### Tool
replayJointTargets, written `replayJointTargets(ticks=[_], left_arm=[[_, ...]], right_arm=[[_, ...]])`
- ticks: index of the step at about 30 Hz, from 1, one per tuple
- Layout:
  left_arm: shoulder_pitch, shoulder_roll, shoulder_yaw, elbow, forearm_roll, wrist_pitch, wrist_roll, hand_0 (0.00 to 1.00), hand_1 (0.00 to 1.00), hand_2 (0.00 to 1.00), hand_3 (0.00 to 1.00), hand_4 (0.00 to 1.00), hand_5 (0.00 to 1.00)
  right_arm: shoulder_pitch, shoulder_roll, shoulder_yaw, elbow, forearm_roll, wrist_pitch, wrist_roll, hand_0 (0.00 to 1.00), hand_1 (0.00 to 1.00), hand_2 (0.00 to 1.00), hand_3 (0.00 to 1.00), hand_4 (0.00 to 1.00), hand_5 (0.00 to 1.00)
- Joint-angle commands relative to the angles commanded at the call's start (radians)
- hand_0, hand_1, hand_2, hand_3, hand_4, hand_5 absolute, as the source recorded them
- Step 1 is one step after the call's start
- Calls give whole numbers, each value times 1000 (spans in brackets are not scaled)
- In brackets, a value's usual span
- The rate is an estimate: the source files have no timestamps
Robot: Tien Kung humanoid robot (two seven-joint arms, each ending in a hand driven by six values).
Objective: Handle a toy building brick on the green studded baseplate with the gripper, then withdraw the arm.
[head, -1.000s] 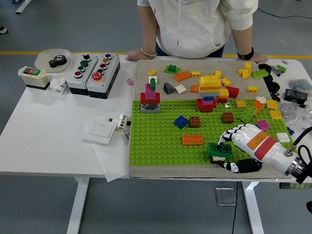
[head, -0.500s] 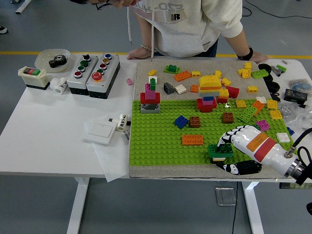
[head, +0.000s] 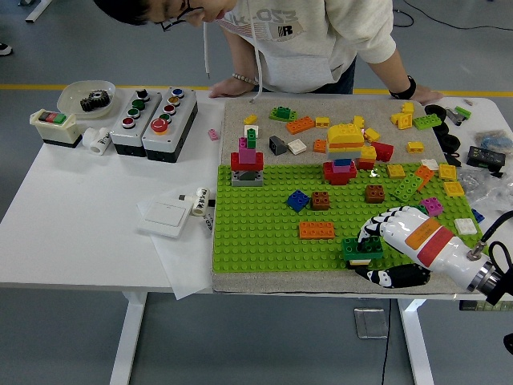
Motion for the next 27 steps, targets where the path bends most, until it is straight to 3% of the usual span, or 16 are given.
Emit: replayJointTargets(ticks=[27], left_arm=[[3, -3, -3, -3, 13, -4, 2, 732, 743, 756, 611, 662, 628]], right_arm=[[-18, 15, 0, -29, 1, -6, 1, 516, 539, 594, 508, 770, 491]])
